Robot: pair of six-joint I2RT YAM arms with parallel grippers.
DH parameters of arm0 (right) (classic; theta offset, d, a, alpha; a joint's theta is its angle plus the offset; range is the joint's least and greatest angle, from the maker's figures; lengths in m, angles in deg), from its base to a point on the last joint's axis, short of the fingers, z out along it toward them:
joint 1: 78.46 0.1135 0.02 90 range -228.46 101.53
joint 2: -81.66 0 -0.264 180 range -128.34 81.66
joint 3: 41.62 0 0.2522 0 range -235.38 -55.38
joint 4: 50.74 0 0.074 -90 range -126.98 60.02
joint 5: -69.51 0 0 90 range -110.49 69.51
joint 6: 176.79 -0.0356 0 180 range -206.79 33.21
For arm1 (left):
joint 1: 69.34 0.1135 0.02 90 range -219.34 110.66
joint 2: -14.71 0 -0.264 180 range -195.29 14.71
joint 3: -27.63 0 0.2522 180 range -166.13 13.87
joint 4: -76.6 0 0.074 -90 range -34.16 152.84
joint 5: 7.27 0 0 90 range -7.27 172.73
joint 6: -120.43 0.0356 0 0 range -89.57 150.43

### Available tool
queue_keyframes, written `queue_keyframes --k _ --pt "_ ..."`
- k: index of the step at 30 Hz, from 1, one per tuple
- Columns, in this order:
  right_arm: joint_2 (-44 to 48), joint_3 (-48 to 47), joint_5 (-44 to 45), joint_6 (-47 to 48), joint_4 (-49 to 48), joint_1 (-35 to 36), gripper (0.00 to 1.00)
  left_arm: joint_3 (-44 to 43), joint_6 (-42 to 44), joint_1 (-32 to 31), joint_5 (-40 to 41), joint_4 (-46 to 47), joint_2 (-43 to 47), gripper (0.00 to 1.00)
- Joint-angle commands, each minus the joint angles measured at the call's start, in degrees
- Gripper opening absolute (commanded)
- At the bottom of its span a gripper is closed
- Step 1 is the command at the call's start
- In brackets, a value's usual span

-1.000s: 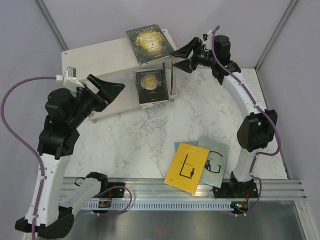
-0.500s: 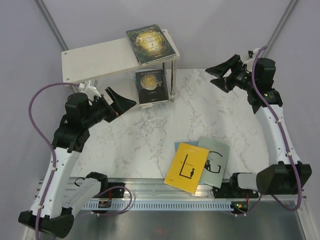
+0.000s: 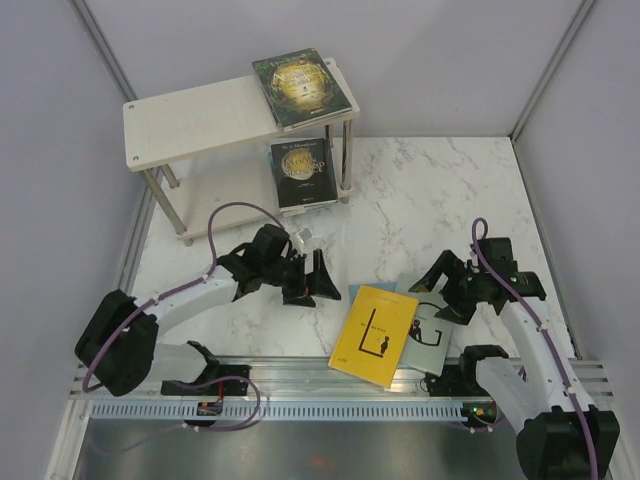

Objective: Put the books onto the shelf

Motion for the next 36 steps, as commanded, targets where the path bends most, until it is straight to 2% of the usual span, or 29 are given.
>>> queue_keyframes --k 1,8,11,14,15,17,20,21,24,26,28,31,35,36 --pt "4.13 3.65 -1.39 2.07 3.45 0.54 0.98 1.64 -0.23 -3.25 -1.49 11.12 -4.80 1.00" --pt "10.20 12.61 -5.78 -1.09 1.44 1.25 0.98 5.94 -3.21 -6.94 -3.24 21.66 -14.65 1.00" --pt "11.87 17.70 -8.33 -4.25 -4.09 1.51 0.98 7.61 -5.76 -8.61 -4.64 27.37 -18.25 1.00" --pt "13.11 23.42 -12.46 -9.60 -14.01 2.12 0.98 9.29 -9.71 -9.32 -6.75 35.01 -21.85 1.00" --pt "13.37 25.78 -13.60 -11.27 -19.26 3.00 0.96 9.81 -11.99 -9.32 -7.63 36.77 -22.38 1.00" --pt "13.37 27.47 -14.58 -14.61 -23.77 3.88 0.92 11.05 -13.93 -9.24 -8.34 41.77 -23.53 1.00" --pt "11.79 29.14 -14.93 -17.08 -32.55 6.25 0.75 11.31 -16.13 -9.32 -9.13 43.99 -23.80 0.99" --pt "11.44 29.67 -14.93 -17.70 -34.23 7.74 0.67 11.40 -16.49 -9.24 -9.22 44.43 -23.62 0.99" --pt "9.16 30.55 -14.06 -21.20 -41.88 11.33 0.52 11.31 -18.06 -9.32 -9.83 46.79 -22.92 0.99" --pt "6.96 30.29 -12.66 -22.36 -46.96 13.19 0.46 11.31 -19.56 -9.24 -10.36 48.12 -22.39 0.99" --pt "5.03 29.50 -11.86 -24.03 -49.88 15.30 0.35 11.66 -20.62 -9.23 -10.88 50.58 -21.95 0.98" --pt "3.09 27.74 -11.42 -25.87 -56.21 17.15 0.28 12.01 -22.46 -9.23 -11.68 52.96 -20.81 0.98" --pt "0.55 24.06 -11.86 -25.97 -60.88 18.65 0.01 11.75 -23.08 -9.24 -12.47 53.06 -18.18 0.98" --pt "-0.50 21.61 -12.55 -25.36 -60.88 18.74 0.00 11.49 -22.65 -9.23 -12.56 51.92 -16.78 0.98"
